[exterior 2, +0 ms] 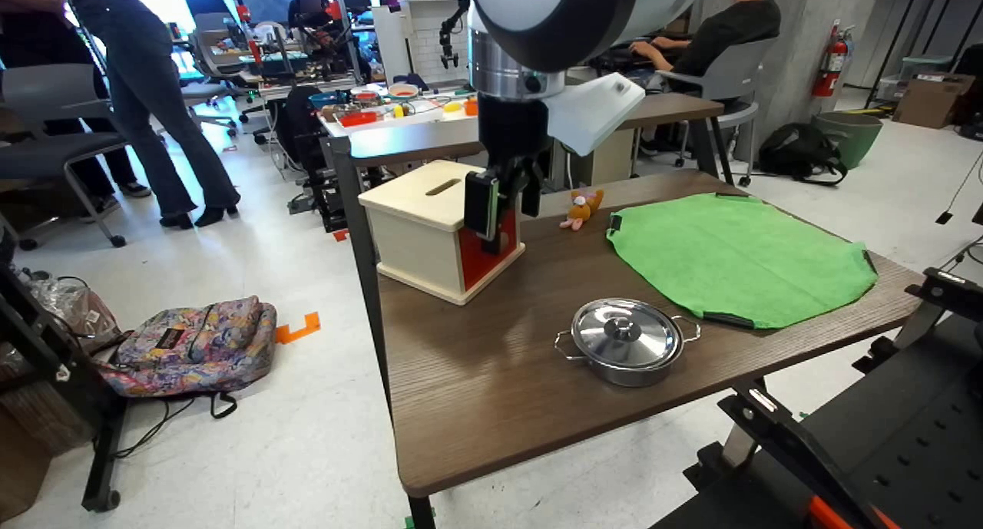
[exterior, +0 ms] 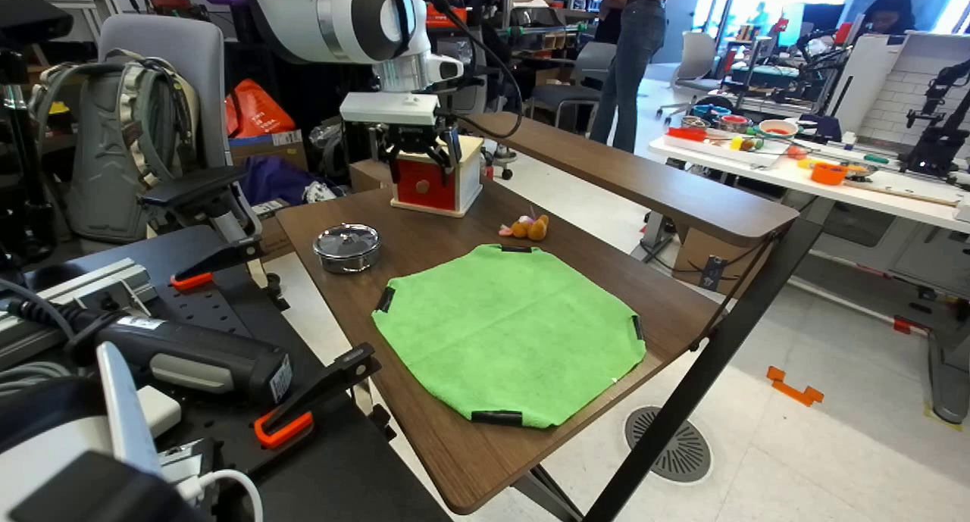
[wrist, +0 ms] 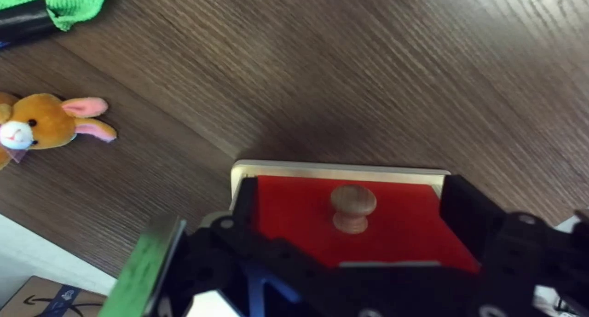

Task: Open the red drawer

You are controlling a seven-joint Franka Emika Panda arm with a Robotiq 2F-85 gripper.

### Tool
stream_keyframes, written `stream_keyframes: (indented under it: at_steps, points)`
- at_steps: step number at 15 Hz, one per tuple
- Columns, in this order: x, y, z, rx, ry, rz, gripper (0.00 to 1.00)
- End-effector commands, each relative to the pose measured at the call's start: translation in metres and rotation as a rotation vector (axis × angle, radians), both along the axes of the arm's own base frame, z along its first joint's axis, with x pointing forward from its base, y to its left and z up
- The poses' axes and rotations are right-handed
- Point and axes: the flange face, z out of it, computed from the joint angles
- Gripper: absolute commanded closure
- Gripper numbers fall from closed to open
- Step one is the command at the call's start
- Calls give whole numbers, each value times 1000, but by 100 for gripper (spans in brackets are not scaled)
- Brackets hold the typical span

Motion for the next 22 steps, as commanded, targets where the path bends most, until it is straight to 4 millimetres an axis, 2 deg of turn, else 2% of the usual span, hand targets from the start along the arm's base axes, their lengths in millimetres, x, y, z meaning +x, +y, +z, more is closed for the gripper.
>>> stream_keyframes:
  at_steps: [1, 4, 5, 6, 9, 15, 22]
  points:
    - [9, 5, -10, 9, -32, 28, 0]
    - [10, 6, -14, 18, -35, 36, 0]
    - [10, 5, -14, 21, -39, 38, 25]
    - [10, 6, -14, 22, -42, 42, 26]
    - [10, 6, -15, 20, -43, 52, 51]
    - [9, 7, -15, 23, -42, 65, 95]
    - [0, 6, -16, 35, -43, 75, 93]
